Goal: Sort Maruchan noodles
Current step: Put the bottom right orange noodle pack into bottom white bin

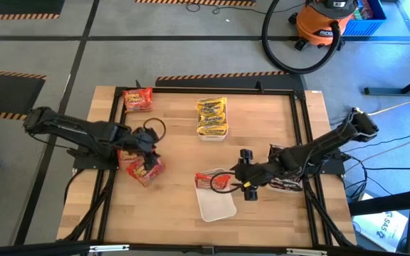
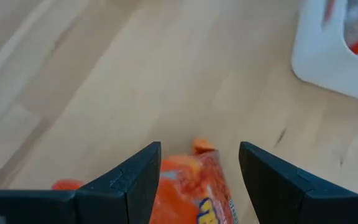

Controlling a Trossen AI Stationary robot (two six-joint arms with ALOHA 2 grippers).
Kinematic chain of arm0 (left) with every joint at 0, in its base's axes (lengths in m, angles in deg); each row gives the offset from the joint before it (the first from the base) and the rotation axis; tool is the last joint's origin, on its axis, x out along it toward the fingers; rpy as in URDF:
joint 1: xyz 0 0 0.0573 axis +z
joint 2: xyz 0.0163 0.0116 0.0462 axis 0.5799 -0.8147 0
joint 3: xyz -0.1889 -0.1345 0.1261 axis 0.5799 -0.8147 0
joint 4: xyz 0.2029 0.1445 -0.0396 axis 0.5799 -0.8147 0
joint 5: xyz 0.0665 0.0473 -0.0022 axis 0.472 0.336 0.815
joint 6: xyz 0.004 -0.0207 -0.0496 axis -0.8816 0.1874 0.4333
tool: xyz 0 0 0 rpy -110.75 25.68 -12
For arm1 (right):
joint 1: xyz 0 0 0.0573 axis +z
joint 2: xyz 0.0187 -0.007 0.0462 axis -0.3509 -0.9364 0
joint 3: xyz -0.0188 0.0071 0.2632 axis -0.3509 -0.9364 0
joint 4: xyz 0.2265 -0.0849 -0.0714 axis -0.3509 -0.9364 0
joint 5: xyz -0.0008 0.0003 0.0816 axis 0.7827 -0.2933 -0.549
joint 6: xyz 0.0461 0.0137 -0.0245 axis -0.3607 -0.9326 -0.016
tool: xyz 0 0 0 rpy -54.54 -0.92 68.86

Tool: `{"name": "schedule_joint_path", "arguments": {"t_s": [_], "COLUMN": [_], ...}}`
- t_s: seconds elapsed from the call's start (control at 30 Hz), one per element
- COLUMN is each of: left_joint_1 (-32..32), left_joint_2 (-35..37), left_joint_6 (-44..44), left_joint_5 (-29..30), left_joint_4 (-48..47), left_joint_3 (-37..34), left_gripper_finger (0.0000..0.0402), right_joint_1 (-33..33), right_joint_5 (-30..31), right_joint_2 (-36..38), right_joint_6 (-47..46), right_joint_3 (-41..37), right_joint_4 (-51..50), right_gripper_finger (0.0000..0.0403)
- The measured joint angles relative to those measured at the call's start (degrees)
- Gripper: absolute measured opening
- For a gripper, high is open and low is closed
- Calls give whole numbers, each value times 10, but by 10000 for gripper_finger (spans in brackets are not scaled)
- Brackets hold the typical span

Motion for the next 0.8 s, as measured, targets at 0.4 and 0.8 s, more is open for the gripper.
{"name": "schedule_joint_path", "arguments": {"t_s": [0.4,0.8], "left_joint_1": [106,121], "left_joint_2": [23,19], "left_joint_6": [56,46], "left_joint_5": [-121,-175], "left_joint_4": [-161,-183], "left_joint_3": [0,-6], "left_gripper_finger": [260,275], "right_joint_1": [0,0], "right_joint_5": [18,29], "right_joint_2": [-2,-2], "right_joint_6": [21,28], "right_joint_3": [-94,-121], "right_joint_4": [163,235], "right_gripper_finger": [243,243]}}
